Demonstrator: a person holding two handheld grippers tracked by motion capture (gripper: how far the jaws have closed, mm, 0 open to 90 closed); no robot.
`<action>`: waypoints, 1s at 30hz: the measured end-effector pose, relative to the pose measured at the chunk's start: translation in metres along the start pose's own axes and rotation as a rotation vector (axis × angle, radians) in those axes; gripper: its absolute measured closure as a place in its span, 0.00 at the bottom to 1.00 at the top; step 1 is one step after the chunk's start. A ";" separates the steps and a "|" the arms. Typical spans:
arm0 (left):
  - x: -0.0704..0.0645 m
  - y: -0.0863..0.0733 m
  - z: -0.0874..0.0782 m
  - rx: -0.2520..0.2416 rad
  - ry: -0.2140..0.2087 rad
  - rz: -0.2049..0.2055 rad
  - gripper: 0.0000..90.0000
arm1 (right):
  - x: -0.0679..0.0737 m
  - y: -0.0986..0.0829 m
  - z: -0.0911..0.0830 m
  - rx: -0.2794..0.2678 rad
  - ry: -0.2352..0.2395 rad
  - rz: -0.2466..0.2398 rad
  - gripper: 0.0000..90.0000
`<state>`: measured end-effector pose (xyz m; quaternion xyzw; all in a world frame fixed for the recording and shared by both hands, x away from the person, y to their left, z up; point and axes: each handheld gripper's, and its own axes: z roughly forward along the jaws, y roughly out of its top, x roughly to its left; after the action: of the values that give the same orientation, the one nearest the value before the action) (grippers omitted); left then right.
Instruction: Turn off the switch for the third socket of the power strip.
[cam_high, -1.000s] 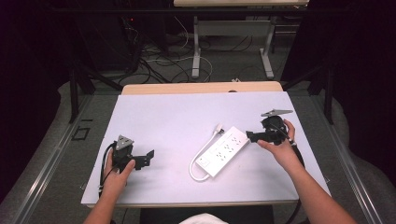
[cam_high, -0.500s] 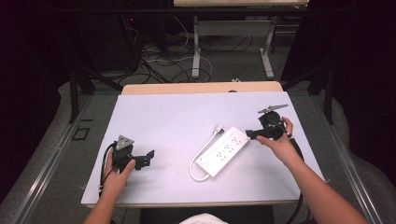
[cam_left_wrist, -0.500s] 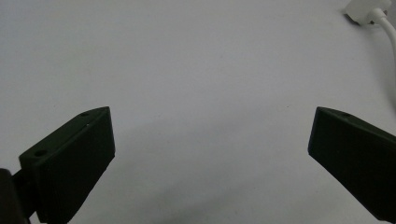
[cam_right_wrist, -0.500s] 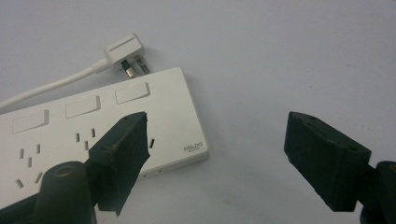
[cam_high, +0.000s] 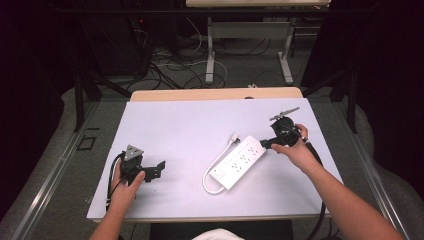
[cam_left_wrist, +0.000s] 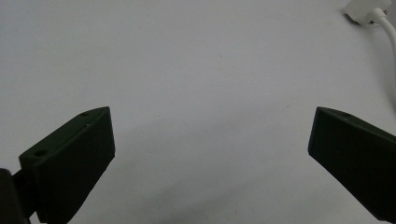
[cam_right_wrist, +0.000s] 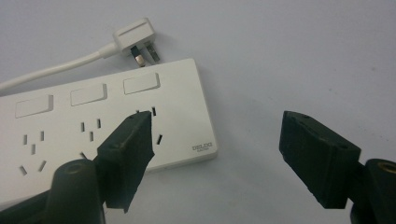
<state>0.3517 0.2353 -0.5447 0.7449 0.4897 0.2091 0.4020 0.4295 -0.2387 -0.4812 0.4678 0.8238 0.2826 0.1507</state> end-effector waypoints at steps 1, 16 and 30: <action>0.000 0.000 0.000 0.000 0.000 0.000 0.01 | 0.001 0.001 0.001 0.007 0.002 0.000 0.29; 0.000 0.000 0.000 0.001 0.001 0.000 0.01 | 0.007 0.012 0.012 0.075 0.000 -0.028 0.44; 0.000 0.000 0.000 0.002 0.000 -0.001 0.01 | 0.011 0.022 0.025 0.084 0.020 -0.118 0.45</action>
<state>0.3516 0.2359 -0.5446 0.7451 0.4901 0.2087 0.4014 0.4521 -0.2125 -0.4878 0.4213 0.8627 0.2430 0.1390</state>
